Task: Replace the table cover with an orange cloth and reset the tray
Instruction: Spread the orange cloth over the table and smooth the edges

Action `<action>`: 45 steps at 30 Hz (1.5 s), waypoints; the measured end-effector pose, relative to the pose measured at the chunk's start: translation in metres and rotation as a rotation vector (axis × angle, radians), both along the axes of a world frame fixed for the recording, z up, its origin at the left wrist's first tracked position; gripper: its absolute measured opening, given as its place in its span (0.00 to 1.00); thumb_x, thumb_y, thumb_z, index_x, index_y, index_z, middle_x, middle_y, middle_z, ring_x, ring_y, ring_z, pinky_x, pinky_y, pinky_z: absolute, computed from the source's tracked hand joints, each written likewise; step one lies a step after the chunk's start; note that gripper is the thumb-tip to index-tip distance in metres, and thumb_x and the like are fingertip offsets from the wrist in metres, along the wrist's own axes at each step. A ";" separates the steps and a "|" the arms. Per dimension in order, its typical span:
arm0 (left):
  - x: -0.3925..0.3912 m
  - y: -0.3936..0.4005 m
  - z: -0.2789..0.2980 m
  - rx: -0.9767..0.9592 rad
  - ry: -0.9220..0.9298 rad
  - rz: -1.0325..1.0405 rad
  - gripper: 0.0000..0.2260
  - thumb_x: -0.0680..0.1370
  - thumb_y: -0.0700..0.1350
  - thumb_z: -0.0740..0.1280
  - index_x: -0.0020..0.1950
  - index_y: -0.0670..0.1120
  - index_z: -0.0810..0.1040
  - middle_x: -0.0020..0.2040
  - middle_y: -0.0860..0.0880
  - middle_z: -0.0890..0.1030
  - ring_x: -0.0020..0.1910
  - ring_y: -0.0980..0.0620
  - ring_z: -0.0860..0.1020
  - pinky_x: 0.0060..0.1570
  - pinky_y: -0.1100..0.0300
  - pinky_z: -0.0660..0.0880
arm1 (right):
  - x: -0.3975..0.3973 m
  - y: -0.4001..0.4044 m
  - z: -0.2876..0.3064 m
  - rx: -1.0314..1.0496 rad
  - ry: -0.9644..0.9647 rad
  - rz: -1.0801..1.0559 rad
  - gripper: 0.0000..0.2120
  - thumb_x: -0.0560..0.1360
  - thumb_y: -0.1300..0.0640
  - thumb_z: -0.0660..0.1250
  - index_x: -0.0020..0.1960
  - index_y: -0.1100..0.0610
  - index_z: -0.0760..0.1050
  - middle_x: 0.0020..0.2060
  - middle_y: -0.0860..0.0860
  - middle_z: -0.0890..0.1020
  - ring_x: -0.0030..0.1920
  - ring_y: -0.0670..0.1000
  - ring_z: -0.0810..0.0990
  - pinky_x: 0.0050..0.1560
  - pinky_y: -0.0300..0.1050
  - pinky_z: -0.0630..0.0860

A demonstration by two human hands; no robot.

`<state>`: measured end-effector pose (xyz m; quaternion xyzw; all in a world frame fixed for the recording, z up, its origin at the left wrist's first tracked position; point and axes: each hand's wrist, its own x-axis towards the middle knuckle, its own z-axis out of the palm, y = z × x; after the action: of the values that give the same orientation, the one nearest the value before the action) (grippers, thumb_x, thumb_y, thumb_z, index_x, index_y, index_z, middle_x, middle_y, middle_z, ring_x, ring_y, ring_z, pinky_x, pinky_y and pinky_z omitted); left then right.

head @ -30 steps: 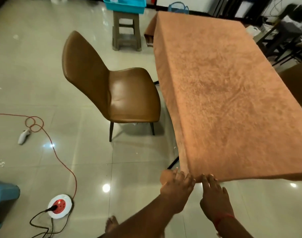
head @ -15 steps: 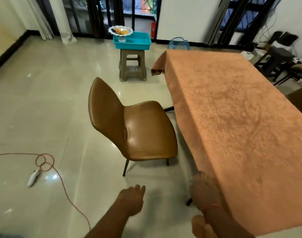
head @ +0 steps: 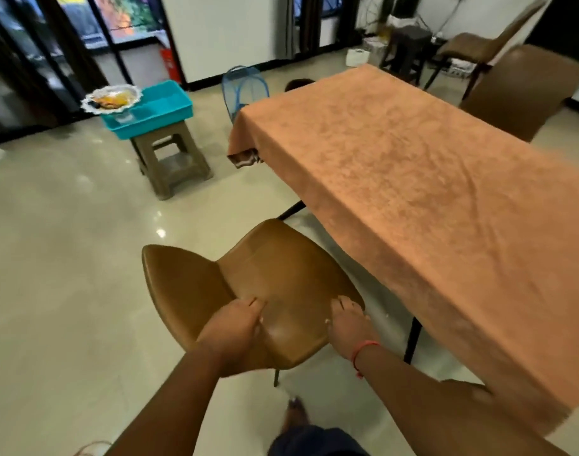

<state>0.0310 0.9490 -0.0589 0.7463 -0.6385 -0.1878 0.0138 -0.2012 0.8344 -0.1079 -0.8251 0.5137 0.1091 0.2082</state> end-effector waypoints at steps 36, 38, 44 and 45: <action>0.172 -0.236 -0.034 0.088 -0.262 -0.822 0.30 0.81 0.59 0.56 0.79 0.50 0.52 0.79 0.47 0.58 0.76 0.45 0.60 0.75 0.44 0.56 | 0.135 -0.018 -0.015 0.081 0.018 -0.895 0.30 0.82 0.46 0.55 0.80 0.52 0.50 0.80 0.53 0.50 0.80 0.59 0.50 0.76 0.61 0.55; 0.187 -0.262 -0.028 0.074 -0.259 -0.782 0.30 0.81 0.59 0.56 0.79 0.49 0.53 0.79 0.46 0.59 0.76 0.44 0.61 0.74 0.43 0.56 | 0.141 -0.043 -0.015 0.066 0.009 -0.884 0.31 0.82 0.45 0.56 0.80 0.52 0.50 0.80 0.53 0.50 0.79 0.59 0.50 0.76 0.61 0.55; 0.216 -0.380 -0.036 -0.060 -0.276 -0.769 0.29 0.81 0.59 0.56 0.78 0.47 0.58 0.77 0.43 0.63 0.73 0.40 0.65 0.72 0.42 0.59 | 0.119 -0.139 -0.021 -0.014 0.034 -0.967 0.31 0.82 0.46 0.55 0.80 0.55 0.50 0.80 0.55 0.51 0.79 0.60 0.52 0.75 0.62 0.57; 0.220 -0.406 -0.042 -0.076 -0.267 -0.765 0.29 0.80 0.59 0.56 0.78 0.47 0.58 0.77 0.43 0.62 0.73 0.39 0.64 0.72 0.41 0.59 | 0.105 -0.151 -0.022 -0.024 0.063 -1.001 0.30 0.82 0.47 0.55 0.80 0.56 0.50 0.80 0.55 0.51 0.79 0.61 0.53 0.75 0.63 0.58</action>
<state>0.2511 0.5431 -0.1014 0.4719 -0.8725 -0.0571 -0.1128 -0.0962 0.6837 -0.1298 -0.4761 0.8539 0.0145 0.2098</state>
